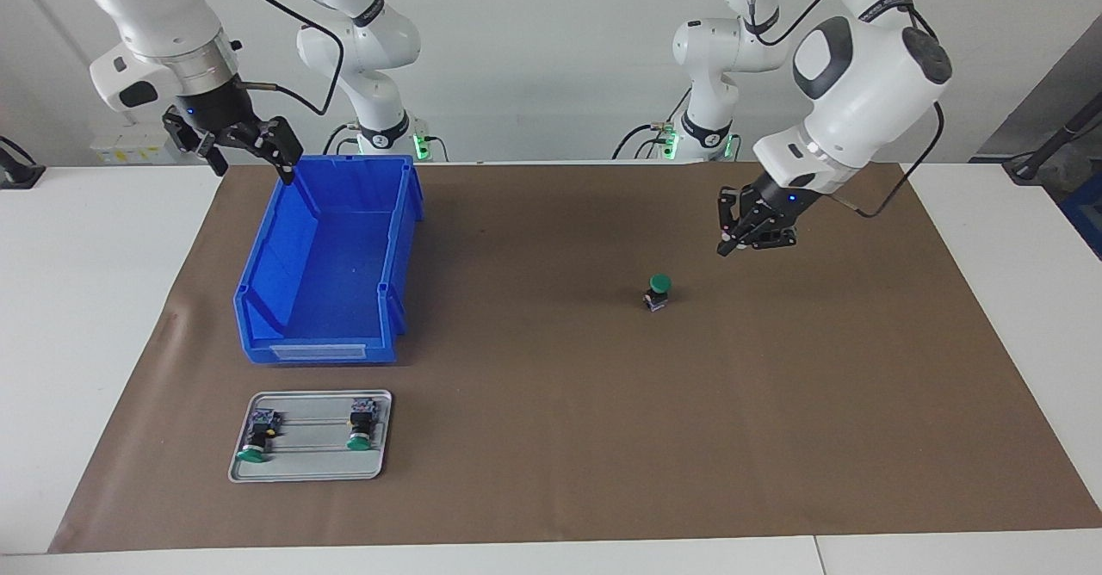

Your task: Place and press button with both arms

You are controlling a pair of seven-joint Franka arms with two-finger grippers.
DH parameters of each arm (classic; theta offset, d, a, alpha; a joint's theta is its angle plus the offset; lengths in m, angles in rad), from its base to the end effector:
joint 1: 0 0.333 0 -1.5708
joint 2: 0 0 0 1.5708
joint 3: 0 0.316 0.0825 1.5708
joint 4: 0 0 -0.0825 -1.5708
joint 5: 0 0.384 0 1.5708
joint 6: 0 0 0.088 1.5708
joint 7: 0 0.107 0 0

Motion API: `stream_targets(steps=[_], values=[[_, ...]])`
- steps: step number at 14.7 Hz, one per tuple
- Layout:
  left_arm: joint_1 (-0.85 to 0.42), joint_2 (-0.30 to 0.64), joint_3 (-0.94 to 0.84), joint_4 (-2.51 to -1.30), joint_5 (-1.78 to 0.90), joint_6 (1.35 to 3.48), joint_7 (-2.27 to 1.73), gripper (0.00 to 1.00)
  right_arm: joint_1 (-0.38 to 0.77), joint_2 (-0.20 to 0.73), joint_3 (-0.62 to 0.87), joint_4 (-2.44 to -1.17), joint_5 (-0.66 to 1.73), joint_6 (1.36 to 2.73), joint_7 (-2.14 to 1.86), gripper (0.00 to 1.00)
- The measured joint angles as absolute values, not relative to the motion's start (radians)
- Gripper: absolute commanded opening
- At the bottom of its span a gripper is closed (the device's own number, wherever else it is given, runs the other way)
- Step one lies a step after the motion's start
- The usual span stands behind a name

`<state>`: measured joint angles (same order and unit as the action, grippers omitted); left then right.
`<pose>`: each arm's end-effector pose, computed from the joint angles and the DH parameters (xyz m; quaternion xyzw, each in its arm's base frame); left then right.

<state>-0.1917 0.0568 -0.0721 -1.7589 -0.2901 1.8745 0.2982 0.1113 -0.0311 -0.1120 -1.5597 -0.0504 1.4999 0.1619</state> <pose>0.5620 -0.1733 0.5323 0.9609 -0.2365 0.0315 0.1406 0.5378 -0.0071 0.6406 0.9962 -0.0825 -0.0125 0.0245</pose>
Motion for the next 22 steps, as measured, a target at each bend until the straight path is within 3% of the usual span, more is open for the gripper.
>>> stream_targets(steps=[5,13,22], values=[[-0.279,0.088,-0.073,-1.816,-0.131,1.883,0.172,0.0,0.112,-0.032,-0.112,-1.56,-0.05,1.503,0.162,1.0],[-0.331,0.131,-0.072,-1.968,-0.079,2.067,0.099,0.0,0.112,-0.032,-0.112,-1.56,-0.05,1.519,0.163,1.0],[-0.354,0.176,-0.072,-2.009,-0.068,2.16,0.075,0.0,0.112,-0.032,-0.112,-1.56,-0.05,1.519,0.163,1.0]])
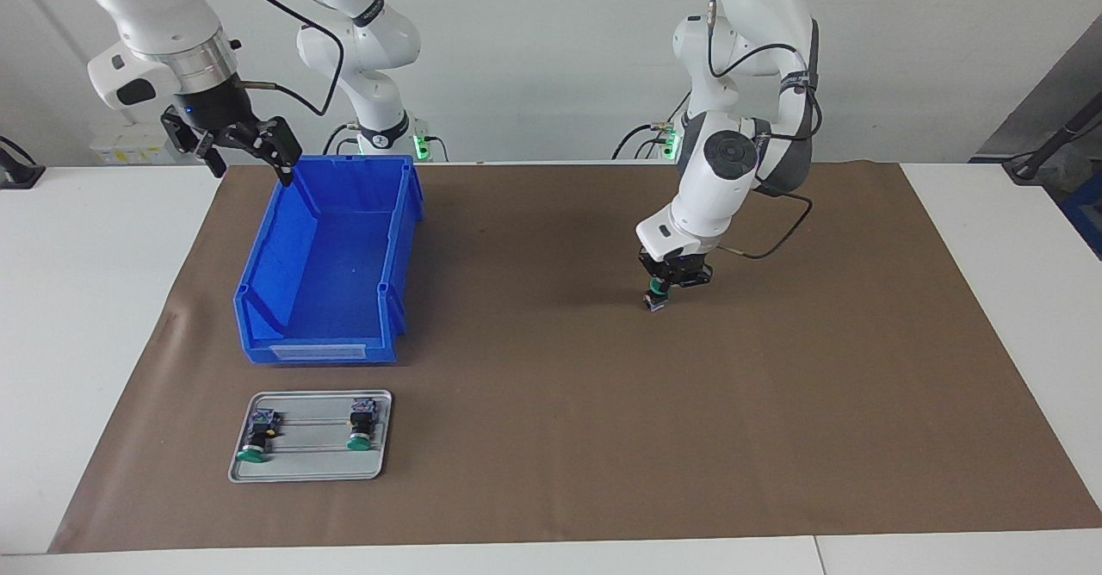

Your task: Place and press button with both arms

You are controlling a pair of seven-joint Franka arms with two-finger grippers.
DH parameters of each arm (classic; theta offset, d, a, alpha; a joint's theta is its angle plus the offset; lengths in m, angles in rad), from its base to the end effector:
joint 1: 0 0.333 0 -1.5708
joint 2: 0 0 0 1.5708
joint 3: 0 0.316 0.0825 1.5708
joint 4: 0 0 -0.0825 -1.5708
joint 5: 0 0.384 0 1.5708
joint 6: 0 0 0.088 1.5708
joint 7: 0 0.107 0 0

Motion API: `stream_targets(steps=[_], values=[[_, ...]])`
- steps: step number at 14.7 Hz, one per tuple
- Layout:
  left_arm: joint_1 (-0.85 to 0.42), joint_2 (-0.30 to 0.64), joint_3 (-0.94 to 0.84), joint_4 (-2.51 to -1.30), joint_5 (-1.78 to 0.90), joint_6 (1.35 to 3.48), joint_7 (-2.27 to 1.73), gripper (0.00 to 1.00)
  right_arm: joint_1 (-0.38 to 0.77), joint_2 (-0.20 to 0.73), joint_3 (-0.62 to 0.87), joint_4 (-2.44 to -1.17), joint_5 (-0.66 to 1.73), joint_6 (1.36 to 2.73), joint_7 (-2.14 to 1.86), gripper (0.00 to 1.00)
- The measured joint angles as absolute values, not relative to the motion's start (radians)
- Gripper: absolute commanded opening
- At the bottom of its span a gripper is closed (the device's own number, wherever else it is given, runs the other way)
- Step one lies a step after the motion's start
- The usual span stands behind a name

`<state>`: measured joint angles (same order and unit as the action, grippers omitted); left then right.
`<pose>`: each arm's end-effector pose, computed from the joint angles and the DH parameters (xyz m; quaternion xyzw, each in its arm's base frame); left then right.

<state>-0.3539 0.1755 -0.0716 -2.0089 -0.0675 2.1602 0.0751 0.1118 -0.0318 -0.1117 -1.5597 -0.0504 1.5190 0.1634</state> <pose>0.5306 -0.2423 0.3673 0.9729 -0.2285 -0.0177 0.0315 0.5396 -0.0066 0.6426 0.9963 -0.0827 -0.0026 0.0237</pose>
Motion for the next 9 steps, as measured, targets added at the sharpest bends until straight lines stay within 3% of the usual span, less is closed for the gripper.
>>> stream_targets(steps=[4,5,6,7,8,9], values=[[-0.354,0.158,-0.065,-1.955,-0.067,2.077,0.072,0.0,0.112,-0.032,-0.112,-1.56,-0.05,1.519,0.163,1.0],[-0.352,0.146,-0.058,-1.936,-0.067,2.057,0.07,0.31,0.112,-0.032,-0.112,-1.56,-0.05,1.519,0.163,1.0],[-0.343,0.128,-0.05,-1.923,-0.067,2.042,0.065,0.78,0.112,-0.032,-0.112,-1.56,-0.05,1.519,0.163,1.0],[-0.325,0.111,-0.044,-1.917,-0.066,2.035,0.063,0.92,0.112,-0.032,-0.112,-1.56,-0.05,1.519,0.163,1.0],[-0.299,0.095,-0.04,-1.915,-0.065,2.028,0.063,1.0,0.112,-0.032,-0.112,-1.56,-0.05,1.519,0.163,1.0],[-0.269,0.082,-0.037,-1.915,-0.065,2.024,0.063,1.0,0.112,-0.032,-0.112,-1.56,-0.05,1.519,0.163,1.0]])
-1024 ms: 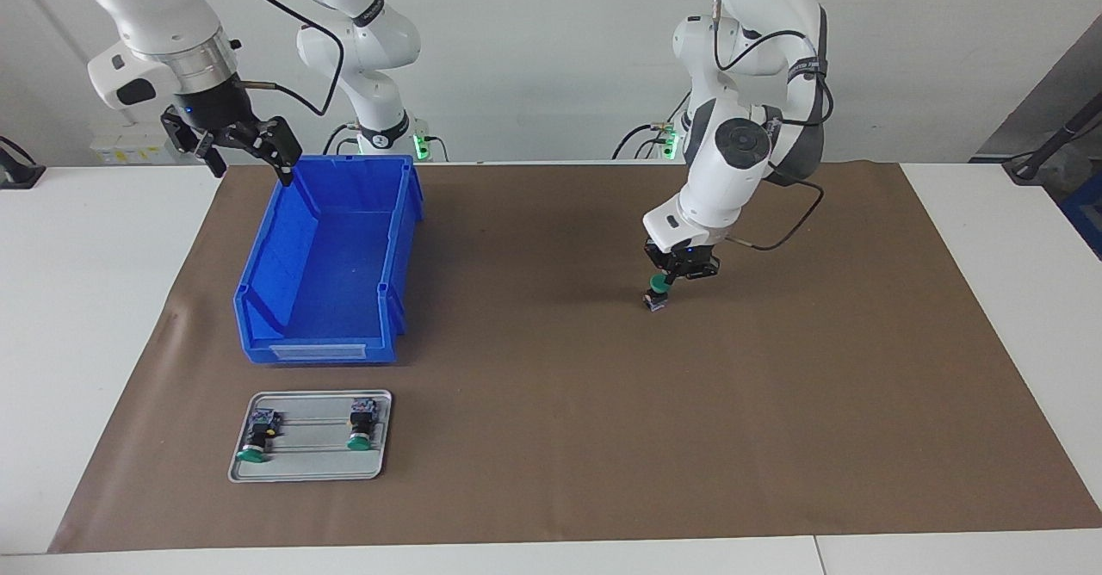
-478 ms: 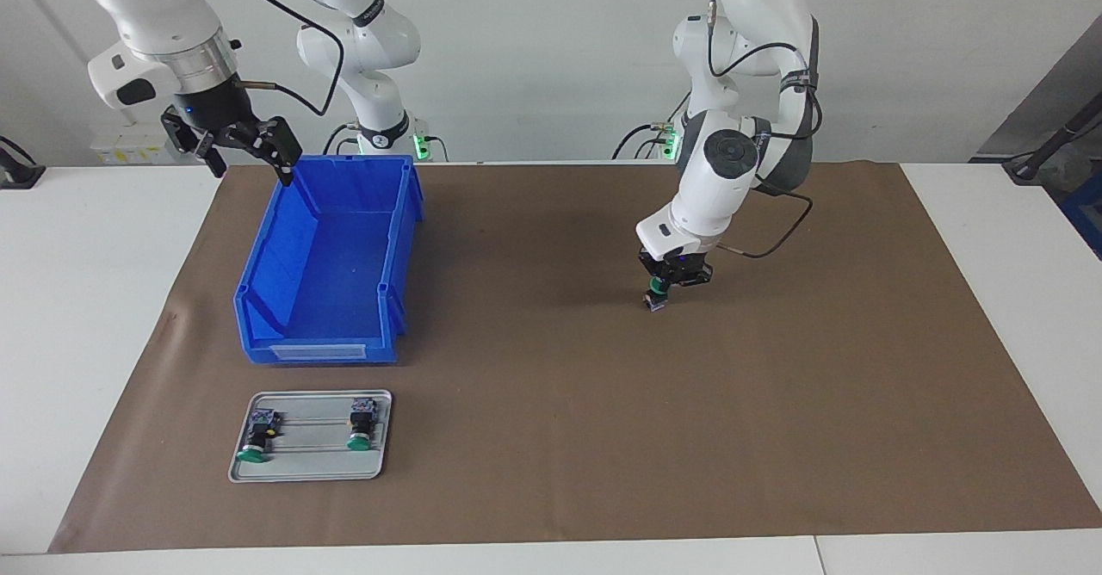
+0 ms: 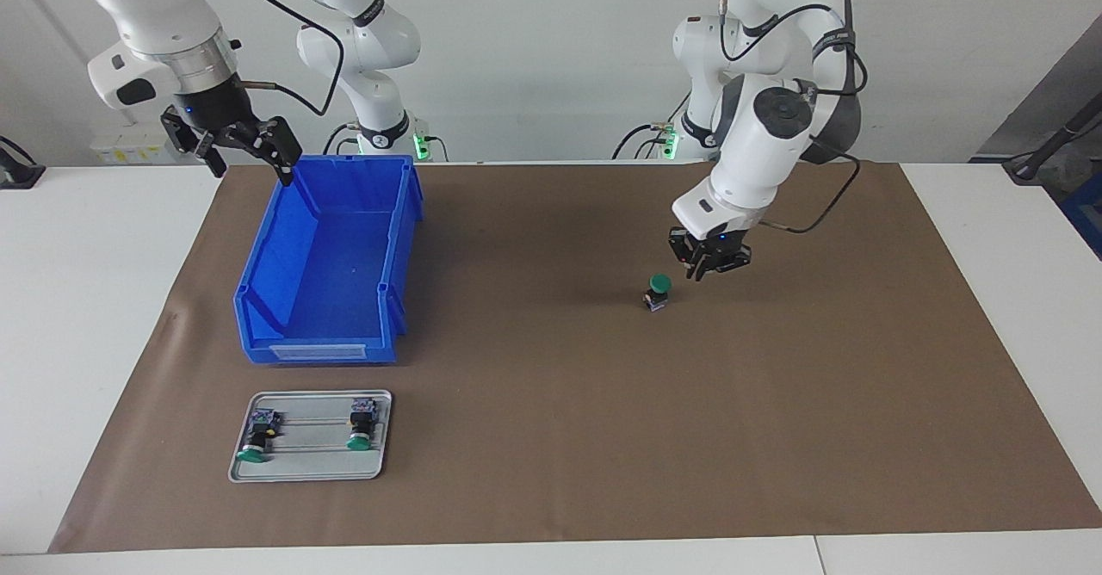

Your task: Place and press button with both arms

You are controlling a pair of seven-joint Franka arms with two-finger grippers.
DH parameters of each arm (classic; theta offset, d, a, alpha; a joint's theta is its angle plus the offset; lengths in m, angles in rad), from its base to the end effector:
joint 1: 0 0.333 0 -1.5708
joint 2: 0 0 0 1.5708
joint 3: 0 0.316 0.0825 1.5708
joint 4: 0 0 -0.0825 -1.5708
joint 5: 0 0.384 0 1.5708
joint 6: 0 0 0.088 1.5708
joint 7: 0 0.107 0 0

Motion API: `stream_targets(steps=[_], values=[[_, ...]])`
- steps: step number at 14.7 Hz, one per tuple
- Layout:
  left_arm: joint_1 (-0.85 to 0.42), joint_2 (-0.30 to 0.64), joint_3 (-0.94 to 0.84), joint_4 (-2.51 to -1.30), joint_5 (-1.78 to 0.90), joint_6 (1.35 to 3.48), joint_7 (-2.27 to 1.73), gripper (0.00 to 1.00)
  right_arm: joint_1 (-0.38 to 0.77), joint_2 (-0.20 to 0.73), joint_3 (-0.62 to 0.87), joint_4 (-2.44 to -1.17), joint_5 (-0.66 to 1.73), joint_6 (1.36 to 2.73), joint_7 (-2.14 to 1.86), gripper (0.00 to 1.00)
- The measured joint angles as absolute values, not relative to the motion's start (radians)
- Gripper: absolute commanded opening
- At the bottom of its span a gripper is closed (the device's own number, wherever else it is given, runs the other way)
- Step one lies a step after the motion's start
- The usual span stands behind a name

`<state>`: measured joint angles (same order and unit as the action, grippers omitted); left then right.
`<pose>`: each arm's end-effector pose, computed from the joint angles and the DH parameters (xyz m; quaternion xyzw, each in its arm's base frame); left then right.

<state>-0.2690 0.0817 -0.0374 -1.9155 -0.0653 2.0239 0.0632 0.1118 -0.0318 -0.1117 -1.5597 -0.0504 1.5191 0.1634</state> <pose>0.5545 -0.1789 0.4530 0.9849 -0.1699 0.0095 0.0324 0.5396 -0.0066 0.6426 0.9963 -0.0827 -0.0026 0.0237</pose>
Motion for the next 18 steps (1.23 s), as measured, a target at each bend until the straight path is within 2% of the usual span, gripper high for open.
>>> stream_targets(steps=[5,9,14,18], values=[[-0.138,0.0,-0.03,-1.879,-0.065,1.941,0.064,1.0,0.112,-0.032,-0.112,-1.56,-0.05,1.519,0.163,1.0],[-0.063,-0.021,-0.027,-1.681,-0.043,1.727,0.066,1.0,0.112,-0.032,-0.111,-1.56,-0.048,1.519,0.163,1.0],[-0.04,0.047,-0.026,-1.455,-0.021,1.529,0.066,1.0,0.112,-0.032,-0.111,-1.56,0.009,1.55,0.139,1.0],[-0.028,0.043,-0.024,-1.496,-0.019,1.498,0.118,1.0,0.112,-0.032,-0.112,-1.562,0.005,1.55,0.098,1.0]])
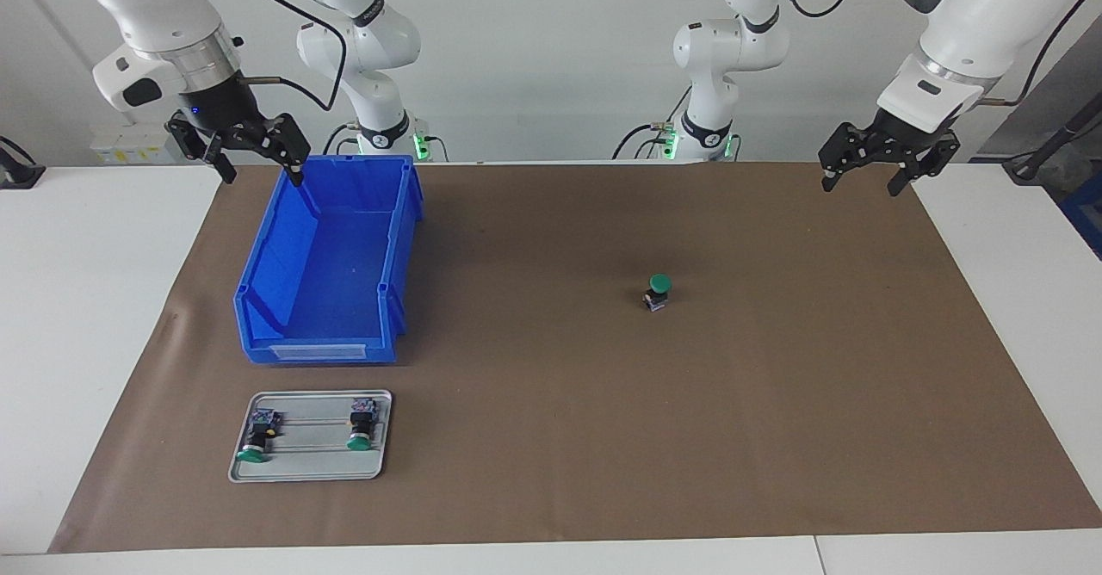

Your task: Place and press button with both arms

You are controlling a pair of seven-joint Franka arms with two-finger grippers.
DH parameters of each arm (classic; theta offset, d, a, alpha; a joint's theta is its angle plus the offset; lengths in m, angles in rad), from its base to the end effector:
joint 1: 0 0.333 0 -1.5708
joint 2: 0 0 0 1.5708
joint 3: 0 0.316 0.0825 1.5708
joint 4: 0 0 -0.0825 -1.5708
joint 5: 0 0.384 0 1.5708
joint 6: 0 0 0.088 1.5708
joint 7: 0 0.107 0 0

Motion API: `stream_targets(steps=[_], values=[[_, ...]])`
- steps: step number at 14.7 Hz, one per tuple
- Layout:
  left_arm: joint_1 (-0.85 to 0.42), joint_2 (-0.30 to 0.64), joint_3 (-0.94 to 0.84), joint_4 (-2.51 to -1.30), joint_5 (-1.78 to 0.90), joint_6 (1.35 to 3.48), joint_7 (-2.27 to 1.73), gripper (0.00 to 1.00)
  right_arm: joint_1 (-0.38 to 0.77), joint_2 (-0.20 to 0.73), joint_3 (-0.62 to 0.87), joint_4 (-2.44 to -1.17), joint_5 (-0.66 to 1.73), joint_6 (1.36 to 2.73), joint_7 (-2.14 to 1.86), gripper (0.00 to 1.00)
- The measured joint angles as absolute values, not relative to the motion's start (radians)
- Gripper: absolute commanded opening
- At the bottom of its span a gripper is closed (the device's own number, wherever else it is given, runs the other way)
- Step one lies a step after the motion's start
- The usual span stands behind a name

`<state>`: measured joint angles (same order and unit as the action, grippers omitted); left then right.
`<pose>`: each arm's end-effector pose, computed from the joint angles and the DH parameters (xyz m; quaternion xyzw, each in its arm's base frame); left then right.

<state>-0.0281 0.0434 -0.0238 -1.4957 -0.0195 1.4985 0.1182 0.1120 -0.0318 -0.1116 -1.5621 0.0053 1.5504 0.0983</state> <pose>0.5601 -0.0310 0.6293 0.9961 -0.0854 -0.0199 0.0109 0.5430 -0.0003 0.6441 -0.9987 0.0488 -0.0097 0.0049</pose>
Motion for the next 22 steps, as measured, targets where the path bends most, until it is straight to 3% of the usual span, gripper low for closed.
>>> stream_targets(steps=[22], values=[[-0.007,0.015,-0.024,-1.55,-0.019,1.503,0.131,1.0,0.112,-0.032,-0.112,-1.57,-0.026,1.55,0.074,1.0]])
